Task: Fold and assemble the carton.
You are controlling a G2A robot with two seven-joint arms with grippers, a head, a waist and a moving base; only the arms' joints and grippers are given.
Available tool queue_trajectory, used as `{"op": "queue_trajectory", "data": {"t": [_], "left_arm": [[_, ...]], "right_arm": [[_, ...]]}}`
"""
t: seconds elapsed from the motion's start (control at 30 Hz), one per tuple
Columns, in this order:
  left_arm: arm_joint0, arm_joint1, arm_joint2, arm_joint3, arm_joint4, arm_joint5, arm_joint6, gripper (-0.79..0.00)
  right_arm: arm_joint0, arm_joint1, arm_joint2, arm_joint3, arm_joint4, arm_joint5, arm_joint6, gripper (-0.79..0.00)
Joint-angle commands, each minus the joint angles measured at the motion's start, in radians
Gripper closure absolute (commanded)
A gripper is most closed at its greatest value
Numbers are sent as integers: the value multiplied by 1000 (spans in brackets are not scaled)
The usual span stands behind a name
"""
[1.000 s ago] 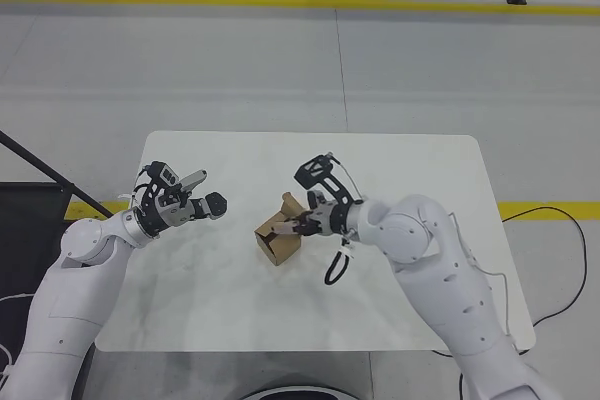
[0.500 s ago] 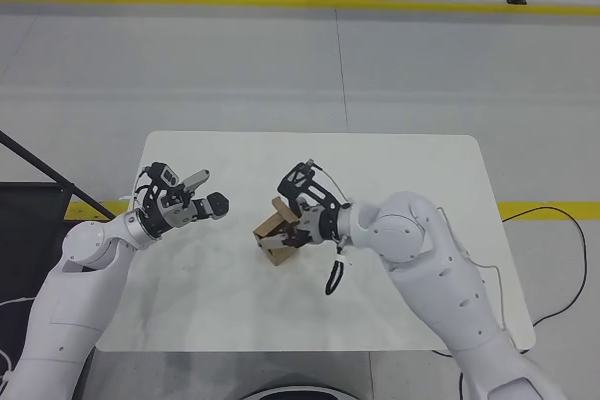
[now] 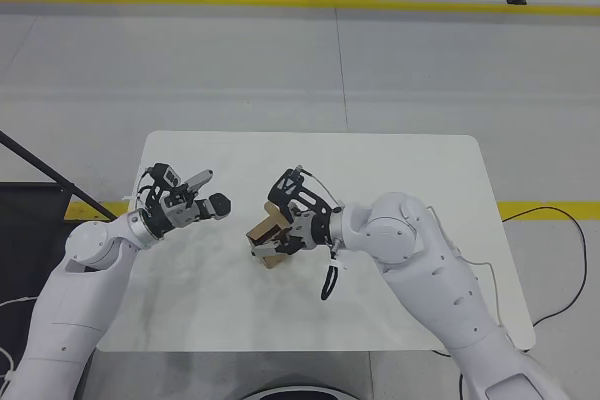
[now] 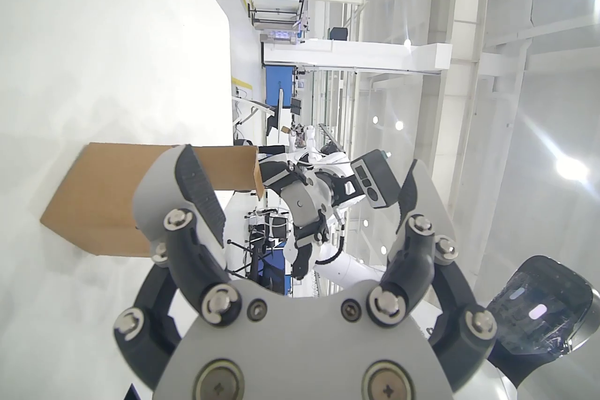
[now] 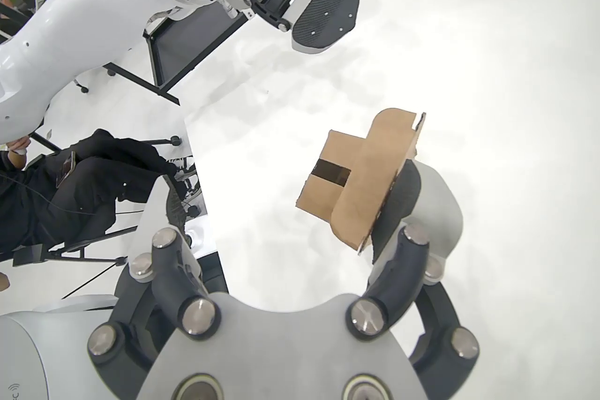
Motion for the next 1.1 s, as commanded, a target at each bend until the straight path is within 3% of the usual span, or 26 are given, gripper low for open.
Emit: {"op": "queue_trajectory", "data": {"t": [0.0, 0.13, 0.37, 1.07], "left_arm": [[-2, 0, 15, -3, 12, 6, -45, -785], [-25, 1, 52, 16, 75, 38, -103, -785], [-101, -18, 132, 99, -24, 172, -188, -785], [-94, -29, 196, 54, 35, 188, -123, -785]], "right_arm": [[4, -1, -4, 8, -2, 8, -8, -785], [10, -2, -7, 19, 8, 10, -21, -785], [5, 3, 2, 27, 22, 0, -33, -785], [6, 12, -2, 34, 43, -27, -35, -785]]}}
